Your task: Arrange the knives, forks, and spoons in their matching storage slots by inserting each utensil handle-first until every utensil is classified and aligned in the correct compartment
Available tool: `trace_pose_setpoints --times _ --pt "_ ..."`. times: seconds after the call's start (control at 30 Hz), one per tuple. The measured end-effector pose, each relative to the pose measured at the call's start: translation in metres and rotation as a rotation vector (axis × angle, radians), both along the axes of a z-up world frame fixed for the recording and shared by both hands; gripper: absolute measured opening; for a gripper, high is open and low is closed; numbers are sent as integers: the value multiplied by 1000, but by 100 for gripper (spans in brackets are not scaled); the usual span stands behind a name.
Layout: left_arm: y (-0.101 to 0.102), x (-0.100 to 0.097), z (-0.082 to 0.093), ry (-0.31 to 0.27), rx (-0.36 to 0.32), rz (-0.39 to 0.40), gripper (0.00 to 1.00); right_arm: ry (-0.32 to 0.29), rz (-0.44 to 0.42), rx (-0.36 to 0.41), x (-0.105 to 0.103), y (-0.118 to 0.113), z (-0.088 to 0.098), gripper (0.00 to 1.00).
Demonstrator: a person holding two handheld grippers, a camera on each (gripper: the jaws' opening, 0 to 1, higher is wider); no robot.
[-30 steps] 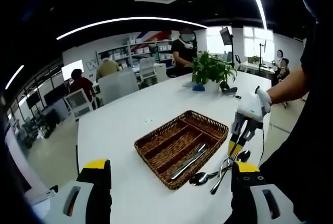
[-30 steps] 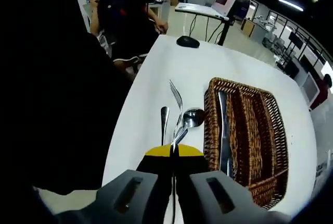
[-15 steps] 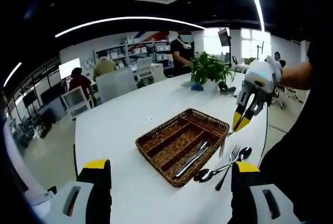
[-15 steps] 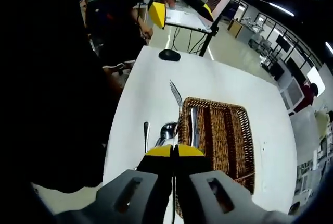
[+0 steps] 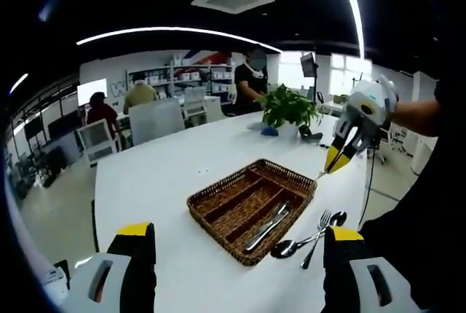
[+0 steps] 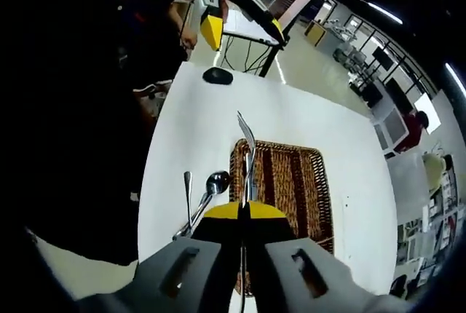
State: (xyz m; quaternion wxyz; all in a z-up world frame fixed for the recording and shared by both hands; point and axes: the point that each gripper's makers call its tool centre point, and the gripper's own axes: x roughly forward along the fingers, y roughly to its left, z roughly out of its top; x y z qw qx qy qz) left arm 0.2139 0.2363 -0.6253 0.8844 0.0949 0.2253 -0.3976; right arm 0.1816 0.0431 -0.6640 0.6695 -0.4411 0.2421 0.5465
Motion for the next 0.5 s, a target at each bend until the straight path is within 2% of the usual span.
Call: trace_pose_setpoints --times 0.1,0.27,0.5 --pt "2 3 1 -18 18 -9 100 15 -16 3 5 0 3 0" --pt "4 7 1 -5 10 17 100 17 -11 12 8 0 12 0" --pt "-2 10 -1 -3 18 11 100 4 -6 13 19 1 11 0"
